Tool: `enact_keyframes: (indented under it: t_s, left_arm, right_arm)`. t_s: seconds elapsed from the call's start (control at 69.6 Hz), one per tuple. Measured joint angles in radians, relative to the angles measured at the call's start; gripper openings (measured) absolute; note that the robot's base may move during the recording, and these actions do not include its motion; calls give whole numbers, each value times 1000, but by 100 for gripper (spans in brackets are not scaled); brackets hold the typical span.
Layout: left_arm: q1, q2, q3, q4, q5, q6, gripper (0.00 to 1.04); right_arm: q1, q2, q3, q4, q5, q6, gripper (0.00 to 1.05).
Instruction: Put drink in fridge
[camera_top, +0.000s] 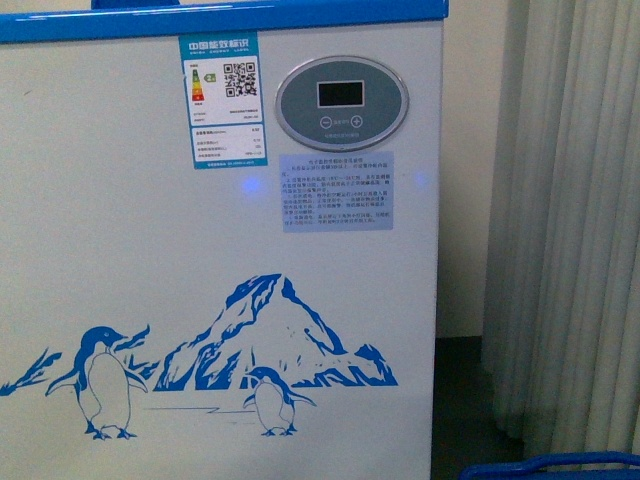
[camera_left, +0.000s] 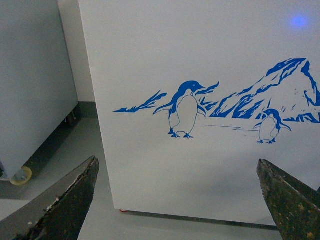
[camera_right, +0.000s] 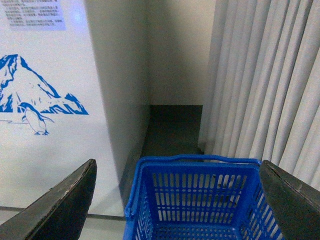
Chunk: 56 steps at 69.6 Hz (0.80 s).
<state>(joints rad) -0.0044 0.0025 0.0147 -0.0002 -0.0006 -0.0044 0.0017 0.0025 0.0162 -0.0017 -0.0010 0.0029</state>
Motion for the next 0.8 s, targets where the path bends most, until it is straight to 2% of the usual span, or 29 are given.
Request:
enact_keyframes:
  t_s: [0.072, 0.129, 0.158, 0.215, 0.287, 0.373, 0.56, 0.675, 0.804]
  left_arm:
    - [0, 0, 0, 0, 0, 0, 97]
    - [0, 0, 0, 0, 1, 0, 97]
    - [0, 0, 0, 0, 0, 0, 97]
    - [0, 0, 0, 0, 1, 0, 97]
    - [0, 0, 0, 0, 0, 0, 97]
    - [0, 0, 0, 0, 0, 0, 97]
    - [0, 0, 0, 0, 0, 0, 97]
    - [0, 0, 0, 0, 0, 0, 97]
    - [0, 0, 0, 0, 0, 0, 97]
  right_arm:
    - [0, 2, 1, -2, 5, 0, 97]
    - [0, 126, 80, -196, 115, 66, 97]
    - [-28, 239, 133, -285, 156, 91, 97]
    - [-96, 436, 167, -292, 164, 94, 97]
    - [-179, 700, 168, -159, 140, 68, 97]
    - [-259, 1032, 173, 78, 113, 10, 97]
    - [-351, 1750, 283, 550, 87, -78, 97]
    - [-362, 2156, 428, 686, 101, -124, 97]
    - [-348, 2423, 579, 705, 111, -146, 97]
